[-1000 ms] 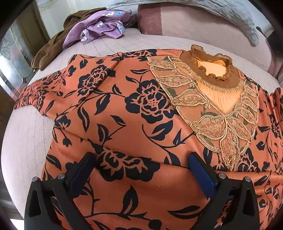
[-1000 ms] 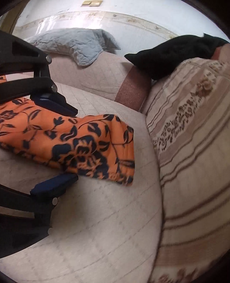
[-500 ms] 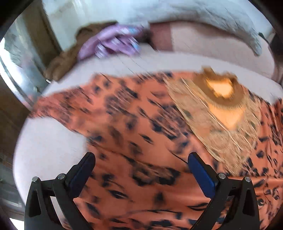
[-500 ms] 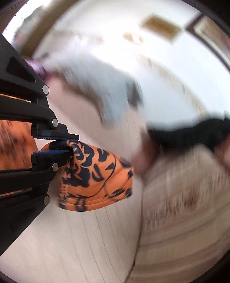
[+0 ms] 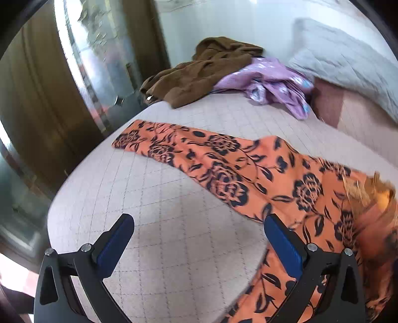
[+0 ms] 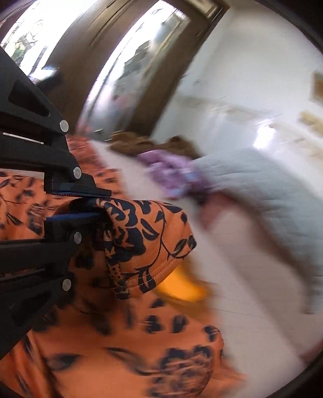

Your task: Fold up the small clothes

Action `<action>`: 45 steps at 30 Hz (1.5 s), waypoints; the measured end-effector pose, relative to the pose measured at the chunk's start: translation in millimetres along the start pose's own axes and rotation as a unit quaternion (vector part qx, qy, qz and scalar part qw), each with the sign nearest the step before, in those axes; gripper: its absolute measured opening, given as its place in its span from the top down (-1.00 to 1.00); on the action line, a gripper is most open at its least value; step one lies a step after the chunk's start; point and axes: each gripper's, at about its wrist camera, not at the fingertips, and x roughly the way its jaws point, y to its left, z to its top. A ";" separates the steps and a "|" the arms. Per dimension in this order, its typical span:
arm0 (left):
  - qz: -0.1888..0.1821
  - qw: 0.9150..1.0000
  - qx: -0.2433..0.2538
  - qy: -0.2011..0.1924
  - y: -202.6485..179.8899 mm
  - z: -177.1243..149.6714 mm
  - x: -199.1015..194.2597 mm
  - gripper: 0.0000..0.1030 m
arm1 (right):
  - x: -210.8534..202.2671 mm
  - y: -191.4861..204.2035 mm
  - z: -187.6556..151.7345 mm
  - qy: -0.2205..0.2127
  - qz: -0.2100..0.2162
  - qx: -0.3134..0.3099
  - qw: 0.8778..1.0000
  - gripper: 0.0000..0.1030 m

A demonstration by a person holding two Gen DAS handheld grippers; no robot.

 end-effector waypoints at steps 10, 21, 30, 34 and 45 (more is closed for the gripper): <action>-0.096 0.995 0.007 0.018 -24.2 -3.8 -7.5 -1.00 | -53.3 -0.3 -33.8 0.036 0.001 -0.071 0.997 -0.44; -0.136 0.980 0.148 -0.006 -147.8 -52.0 -32.1 -1.00 | -89.6 -96.7 0.5 0.019 -0.105 0.050 0.993 0.26; -0.016 0.981 0.191 -0.010 -159.3 -59.3 -3.8 -1.00 | -62.6 -95.9 4.2 0.064 -0.121 0.039 0.990 0.29; 0.000 0.987 0.158 -0.013 -128.4 -40.7 -3.1 -1.00 | -65.4 -99.2 4.1 0.067 -0.116 0.048 0.990 0.29; -0.003 0.999 0.033 -0.001 -44.1 -10.8 2.6 -1.00 | -62.6 -93.7 2.6 0.070 -0.130 0.036 0.988 0.24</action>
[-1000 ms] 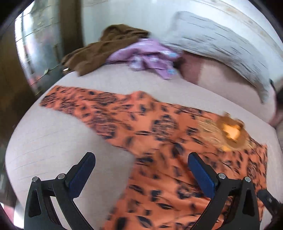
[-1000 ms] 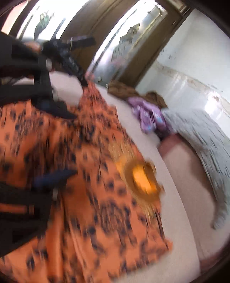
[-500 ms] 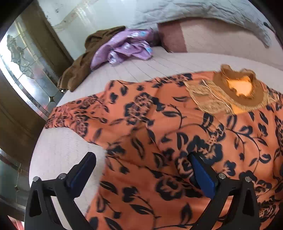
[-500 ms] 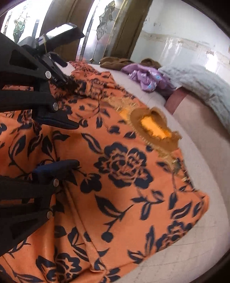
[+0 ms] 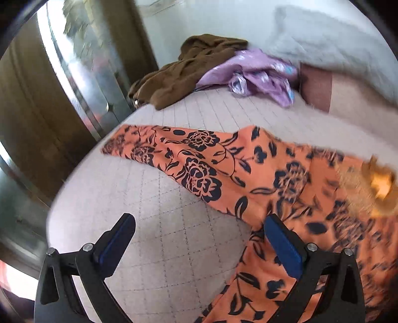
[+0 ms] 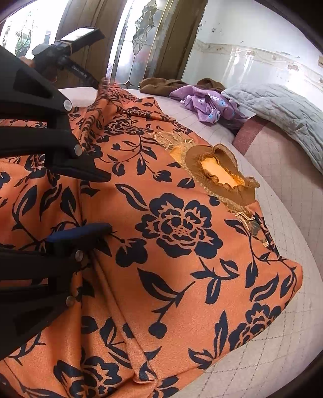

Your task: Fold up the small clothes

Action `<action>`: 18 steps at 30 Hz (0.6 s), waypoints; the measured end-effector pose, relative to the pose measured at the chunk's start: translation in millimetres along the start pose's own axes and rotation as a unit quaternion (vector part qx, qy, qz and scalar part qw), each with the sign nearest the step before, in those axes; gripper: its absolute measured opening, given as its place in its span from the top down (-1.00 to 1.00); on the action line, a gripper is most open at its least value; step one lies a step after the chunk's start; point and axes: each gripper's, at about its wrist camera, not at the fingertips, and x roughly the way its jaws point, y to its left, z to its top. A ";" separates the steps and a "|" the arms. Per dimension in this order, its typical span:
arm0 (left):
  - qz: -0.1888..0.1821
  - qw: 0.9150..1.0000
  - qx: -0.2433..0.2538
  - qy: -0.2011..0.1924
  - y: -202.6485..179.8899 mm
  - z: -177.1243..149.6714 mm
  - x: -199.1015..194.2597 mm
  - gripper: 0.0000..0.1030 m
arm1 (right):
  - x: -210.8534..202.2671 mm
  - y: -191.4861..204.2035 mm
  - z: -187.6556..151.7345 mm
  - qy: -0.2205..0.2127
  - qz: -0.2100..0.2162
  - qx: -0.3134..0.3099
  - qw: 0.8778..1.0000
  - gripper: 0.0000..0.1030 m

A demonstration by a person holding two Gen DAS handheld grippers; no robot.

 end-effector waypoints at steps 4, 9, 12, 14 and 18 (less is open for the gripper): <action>-0.054 0.998 -0.006 0.020 -1.1 -0.7 3.5 -1.00 | 1.9 1.7 -0.6 -0.002 -0.006 -0.007 1.000 0.24; -0.155 0.982 -0.018 0.105 -8.3 -8.0 28.2 -1.00 | 2.7 4.2 -0.9 -0.004 -0.014 -0.016 1.000 0.24; -0.184 0.974 -0.044 0.123 -3.6 -10.7 32.2 -0.92 | 2.4 4.2 -0.9 -0.003 -0.013 -0.016 1.000 0.24; -0.194 0.971 -0.043 0.131 -4.9 -12.1 33.4 -0.63 | 2.4 4.4 -1.2 -0.003 -0.014 -0.016 1.000 0.24; -0.217 0.961 -0.051 0.165 -7.7 -18.5 42.8 -0.23 | 2.9 5.4 -1.5 -0.004 -0.018 -0.020 1.000 0.24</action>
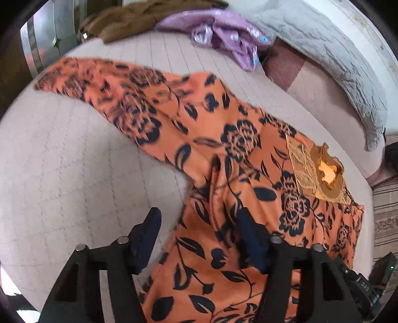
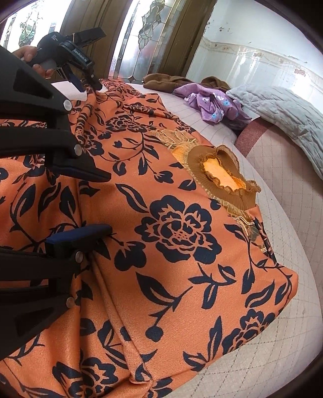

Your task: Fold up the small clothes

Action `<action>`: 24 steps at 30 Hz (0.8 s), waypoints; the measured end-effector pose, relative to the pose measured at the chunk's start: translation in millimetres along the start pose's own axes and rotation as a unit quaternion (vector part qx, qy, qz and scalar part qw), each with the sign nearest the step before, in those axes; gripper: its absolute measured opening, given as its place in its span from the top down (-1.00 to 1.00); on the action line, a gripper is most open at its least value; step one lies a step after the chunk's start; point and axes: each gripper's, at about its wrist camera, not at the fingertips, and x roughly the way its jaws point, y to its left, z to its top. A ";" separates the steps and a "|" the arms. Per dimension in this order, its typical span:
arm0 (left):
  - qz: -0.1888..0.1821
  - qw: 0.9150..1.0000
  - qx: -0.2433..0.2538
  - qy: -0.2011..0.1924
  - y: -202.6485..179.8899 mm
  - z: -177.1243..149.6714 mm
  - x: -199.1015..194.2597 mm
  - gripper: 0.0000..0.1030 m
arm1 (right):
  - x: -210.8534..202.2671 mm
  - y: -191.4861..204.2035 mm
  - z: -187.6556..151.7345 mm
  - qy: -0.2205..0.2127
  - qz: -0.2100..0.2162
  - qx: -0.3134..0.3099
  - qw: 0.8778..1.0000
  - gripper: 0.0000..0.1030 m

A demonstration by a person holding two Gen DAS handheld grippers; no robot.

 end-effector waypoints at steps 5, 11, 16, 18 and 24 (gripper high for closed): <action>-0.022 0.999 -0.018 0.028 1.5 0.3 6.4 -0.28 | 0.6 3.6 -1.1 -0.004 -0.011 -0.014 1.000 0.24; -0.019 1.000 0.005 0.020 -8.2 -6.7 9.8 0.23 | 1.3 4.3 -1.4 -0.006 -0.014 -0.017 1.000 0.21; -0.034 0.998 0.038 -0.036 -23.0 -4.7 -1.4 0.87 | -0.4 4.1 -2.4 -0.012 -0.011 -0.010 1.000 0.21; -0.040 0.995 0.067 -0.068 -36.4 -3.6 -12.5 0.88 | -1.9 4.8 -2.7 -0.016 -0.011 -0.010 1.000 0.21; -0.074 0.960 0.168 -0.210 -74.4 -12.7 -62.4 0.88 | -22.2 11.7 -4.8 -0.083 0.020 -0.019 0.996 0.18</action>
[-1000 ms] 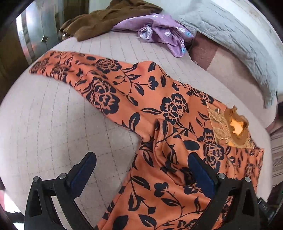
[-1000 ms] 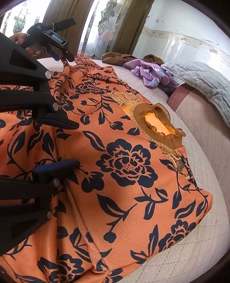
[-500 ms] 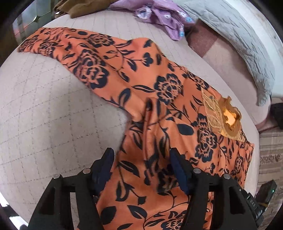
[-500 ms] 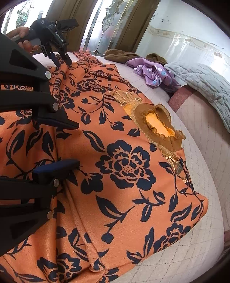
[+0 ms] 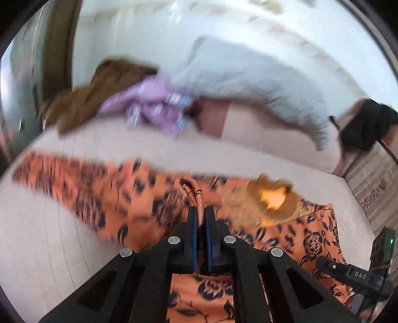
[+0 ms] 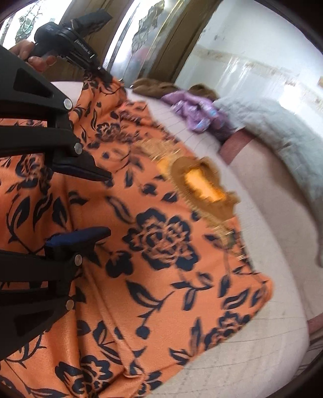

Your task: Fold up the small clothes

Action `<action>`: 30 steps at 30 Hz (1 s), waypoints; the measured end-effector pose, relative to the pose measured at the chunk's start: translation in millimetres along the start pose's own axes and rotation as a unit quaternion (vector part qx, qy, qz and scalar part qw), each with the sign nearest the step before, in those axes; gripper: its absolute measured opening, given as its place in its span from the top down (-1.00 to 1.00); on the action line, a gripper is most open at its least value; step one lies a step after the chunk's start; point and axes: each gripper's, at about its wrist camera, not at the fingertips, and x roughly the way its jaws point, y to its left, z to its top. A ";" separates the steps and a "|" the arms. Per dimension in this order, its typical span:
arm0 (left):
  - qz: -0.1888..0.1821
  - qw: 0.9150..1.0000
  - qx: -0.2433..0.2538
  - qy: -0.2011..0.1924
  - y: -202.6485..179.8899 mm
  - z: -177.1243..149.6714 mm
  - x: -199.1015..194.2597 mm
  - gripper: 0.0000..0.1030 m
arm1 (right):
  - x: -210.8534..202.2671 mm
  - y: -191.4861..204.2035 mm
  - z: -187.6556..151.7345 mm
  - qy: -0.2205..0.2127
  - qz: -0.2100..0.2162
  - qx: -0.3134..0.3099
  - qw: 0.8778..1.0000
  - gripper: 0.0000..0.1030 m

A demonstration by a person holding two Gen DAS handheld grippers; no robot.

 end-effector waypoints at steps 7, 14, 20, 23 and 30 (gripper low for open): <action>0.091 0.991 0.048 0.086 20.1 -16.5 42.9 0.81 | 22.8 2.9 -9.3 0.042 -0.021 -0.012 0.999 0.18; 0.145 0.980 -0.073 0.112 100.0 -13.3 34.6 0.63 | 13.8 15.9 -11.3 0.026 0.006 -0.047 0.999 0.19; 0.170 0.961 -0.198 0.089 174.9 -16.6 14.9 0.11 | 21.1 48.4 -28.5 0.044 0.051 -0.112 0.991 -0.20; 0.180 0.947 -0.253 0.084 203.8 -24.5 17.2 0.06 | 39.7 56.5 -43.1 0.065 0.015 -0.148 0.987 -0.22; 0.156 0.932 -0.324 0.035 266.9 -6.5 23.5 -0.40 | 39.6 62.0 -42.7 0.060 0.014 -0.159 0.985 -0.21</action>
